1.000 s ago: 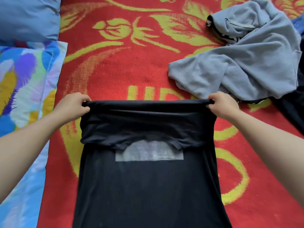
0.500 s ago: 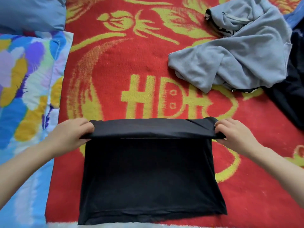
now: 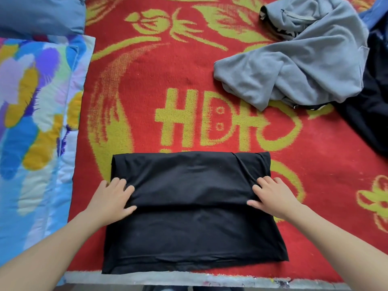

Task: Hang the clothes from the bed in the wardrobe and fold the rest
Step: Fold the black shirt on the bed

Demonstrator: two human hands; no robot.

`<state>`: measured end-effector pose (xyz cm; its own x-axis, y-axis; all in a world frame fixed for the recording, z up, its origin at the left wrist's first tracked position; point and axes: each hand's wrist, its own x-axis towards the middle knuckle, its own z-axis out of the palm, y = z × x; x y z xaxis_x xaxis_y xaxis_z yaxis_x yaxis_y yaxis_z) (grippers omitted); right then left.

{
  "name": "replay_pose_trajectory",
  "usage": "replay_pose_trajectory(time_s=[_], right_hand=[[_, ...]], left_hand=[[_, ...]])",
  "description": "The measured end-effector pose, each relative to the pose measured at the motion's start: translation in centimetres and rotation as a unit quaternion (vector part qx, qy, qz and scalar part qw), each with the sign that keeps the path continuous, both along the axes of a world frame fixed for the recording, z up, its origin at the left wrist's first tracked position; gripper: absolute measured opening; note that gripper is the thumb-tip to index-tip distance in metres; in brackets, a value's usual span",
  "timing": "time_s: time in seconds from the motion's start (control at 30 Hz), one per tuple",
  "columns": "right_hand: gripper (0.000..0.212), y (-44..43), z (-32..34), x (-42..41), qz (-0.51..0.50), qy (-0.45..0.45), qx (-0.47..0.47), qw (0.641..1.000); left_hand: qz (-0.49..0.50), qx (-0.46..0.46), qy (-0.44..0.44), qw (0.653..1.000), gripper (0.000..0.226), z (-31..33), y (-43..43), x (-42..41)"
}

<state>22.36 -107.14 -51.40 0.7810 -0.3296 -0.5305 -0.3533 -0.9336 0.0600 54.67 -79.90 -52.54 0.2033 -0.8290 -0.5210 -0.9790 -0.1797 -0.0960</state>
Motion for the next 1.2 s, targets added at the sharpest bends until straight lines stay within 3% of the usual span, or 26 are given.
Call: replay_pose_trajectory(time_s=[0.1,0.17,0.23,0.33,0.4,0.47,0.6,0.7,0.83,0.9,0.97,1.03,1.1,1.2], right_hand=[[0.029,-0.4,-0.1,1.9,-0.09,-0.066,0.003,0.994],[0.031,-1.3,-0.9,3.2,-0.179,-0.077,0.005,0.981],[0.04,-3.0,-1.5,4.3,-0.297,-0.103,0.019,0.949],[0.049,-5.7,-2.0,5.7,-0.42,-0.073,0.08,0.901],[0.044,-6.7,-2.6,5.7,-0.389,0.014,0.102,0.916],[0.032,-7.5,-2.8,4.9,-0.303,0.087,0.061,0.947],[0.03,-9.8,-2.0,2.6,-0.281,0.117,0.01,0.952],[0.033,-10.4,-2.2,2.3,-0.271,0.123,0.003,0.955],[0.06,-9.1,-2.6,4.7,-0.269,0.048,0.052,0.961],[0.071,-8.1,-2.7,5.6,-0.212,0.05,0.082,0.973],[0.075,-7.3,-3.1,5.9,-0.182,0.09,0.081,0.976],[0.059,-7.3,-3.3,6.2,-0.184,0.111,0.057,0.975],[0.02,-7.6,-2.9,6.1,-0.182,0.104,0.058,0.976],[0.036,-9.0,-1.5,6.1,-0.19,0.066,0.076,0.977]], left_hand=[[0.051,-0.124,-0.005,0.991,0.034,0.0,-2.0,-0.2],[0.109,-0.152,-0.004,0.982,0.038,-0.4,-3.7,0.3],[0.188,-0.138,-0.003,0.972,0.05,-1.0,-5.4,1.5],[0.296,-0.018,0.027,0.955,0.058,-1.6,-6.9,3.9],[0.29,0.045,0.032,0.956,0.05,-2.0,-7.0,5.1],[0.221,0.061,-0.005,0.973,0.033,-2.0,-6.6,6.0],[0.146,0.036,-0.088,0.985,0.023,-1.6,-5.8,8.1],[0.145,0.044,-0.126,0.98,0.028,-1.7,-5.6,8.9],[0.262,-0.043,-0.017,0.964,0.056,-1.9,-6.8,7.9],[0.213,-0.015,0.036,0.976,0.072,-2.0,-7.8,7.0],[0.151,0.06,0.034,0.986,0.076,-2.2,-8.6,6.0],[0.106,0.107,-0.02,0.988,0.065,-2.4,-9.0,5.9],[0.06,0.113,-0.062,0.99,0.041,-2.1,-9.3,6.2],[0.07,0.079,-0.042,0.994,0.017,-0.8,-9.9,7.7]])
